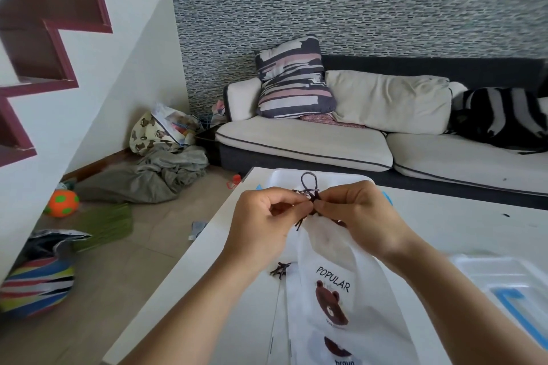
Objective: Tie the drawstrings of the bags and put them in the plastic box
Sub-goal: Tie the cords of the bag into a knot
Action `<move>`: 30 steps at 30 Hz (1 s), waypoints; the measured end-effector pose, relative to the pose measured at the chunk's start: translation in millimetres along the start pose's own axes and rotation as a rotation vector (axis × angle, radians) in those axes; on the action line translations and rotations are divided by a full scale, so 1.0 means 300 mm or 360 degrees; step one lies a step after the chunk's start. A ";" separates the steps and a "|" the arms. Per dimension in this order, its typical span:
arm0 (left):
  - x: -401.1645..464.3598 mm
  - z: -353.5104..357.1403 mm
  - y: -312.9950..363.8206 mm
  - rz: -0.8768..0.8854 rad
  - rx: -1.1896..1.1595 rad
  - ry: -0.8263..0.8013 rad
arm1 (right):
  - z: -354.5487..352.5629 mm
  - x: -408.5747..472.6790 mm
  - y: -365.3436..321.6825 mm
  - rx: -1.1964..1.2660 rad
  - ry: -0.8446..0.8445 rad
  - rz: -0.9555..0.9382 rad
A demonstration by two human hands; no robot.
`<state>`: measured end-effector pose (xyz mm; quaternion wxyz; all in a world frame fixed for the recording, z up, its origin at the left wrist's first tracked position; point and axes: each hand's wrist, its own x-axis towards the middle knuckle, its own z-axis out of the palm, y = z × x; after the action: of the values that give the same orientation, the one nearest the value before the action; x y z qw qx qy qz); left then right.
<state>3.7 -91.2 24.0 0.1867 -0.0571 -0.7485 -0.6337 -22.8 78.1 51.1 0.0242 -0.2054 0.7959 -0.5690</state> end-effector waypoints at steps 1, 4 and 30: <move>-0.005 0.009 0.000 0.0003 0.0060 0.0027 | 0.001 0.001 -0.002 -0.0088 0.0045 -0.0010; -0.015 0.031 -0.006 -0.0101 0.0072 0.0074 | 0.005 0.002 -0.013 -0.0239 0.0115 -0.0037; -0.024 0.008 -0.002 0.0215 0.0347 0.0130 | 0.036 -0.002 -0.010 -0.0304 0.0188 0.0042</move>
<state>9.7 -87.8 20.7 0.2644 -0.0611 -0.7992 -0.5363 -18.5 67.8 49.9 -0.0349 -0.1625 0.8492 -0.5012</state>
